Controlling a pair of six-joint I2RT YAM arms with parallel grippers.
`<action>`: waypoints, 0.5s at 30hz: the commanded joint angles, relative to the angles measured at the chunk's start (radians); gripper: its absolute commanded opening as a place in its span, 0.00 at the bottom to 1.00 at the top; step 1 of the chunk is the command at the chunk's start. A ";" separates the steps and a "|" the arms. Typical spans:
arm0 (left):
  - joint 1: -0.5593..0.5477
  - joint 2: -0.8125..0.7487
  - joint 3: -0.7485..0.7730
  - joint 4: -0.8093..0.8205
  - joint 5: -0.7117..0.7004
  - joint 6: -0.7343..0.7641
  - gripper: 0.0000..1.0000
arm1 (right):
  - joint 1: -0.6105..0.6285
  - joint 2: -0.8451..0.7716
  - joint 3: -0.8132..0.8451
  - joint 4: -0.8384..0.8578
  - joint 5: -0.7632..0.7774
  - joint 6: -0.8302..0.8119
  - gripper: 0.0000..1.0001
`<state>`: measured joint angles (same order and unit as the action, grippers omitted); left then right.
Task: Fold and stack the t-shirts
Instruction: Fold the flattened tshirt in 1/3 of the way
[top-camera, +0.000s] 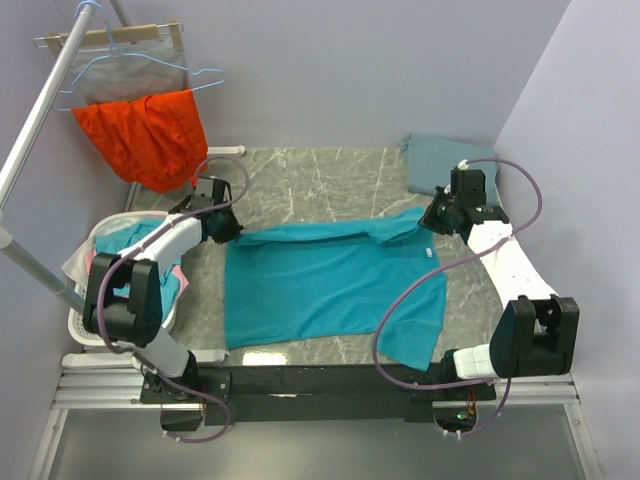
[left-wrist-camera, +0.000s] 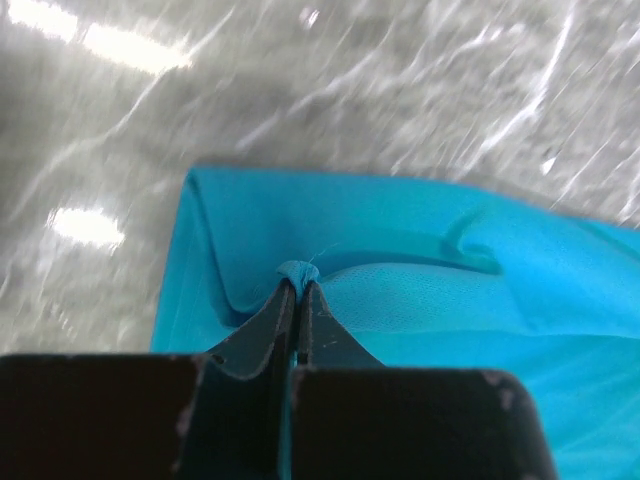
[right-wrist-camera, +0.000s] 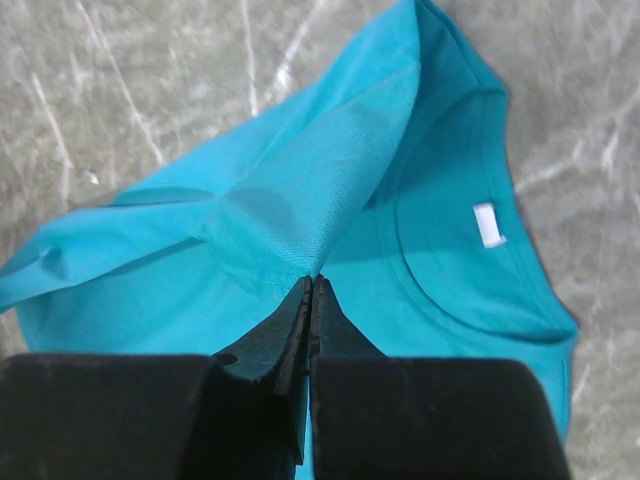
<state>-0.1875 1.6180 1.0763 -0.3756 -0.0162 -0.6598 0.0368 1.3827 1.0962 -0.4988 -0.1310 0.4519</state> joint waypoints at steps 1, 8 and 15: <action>-0.001 -0.099 -0.049 -0.003 -0.048 -0.011 0.01 | -0.003 -0.060 -0.059 -0.038 0.044 -0.015 0.00; -0.001 -0.139 -0.104 -0.029 -0.091 -0.011 0.01 | 0.000 -0.109 -0.160 -0.073 0.048 -0.009 0.00; -0.006 -0.118 -0.151 -0.037 -0.080 -0.032 0.16 | 0.002 -0.145 -0.257 -0.057 0.086 0.010 0.07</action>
<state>-0.1894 1.5024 0.9539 -0.3973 -0.0761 -0.6739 0.0368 1.2846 0.8696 -0.5629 -0.0959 0.4530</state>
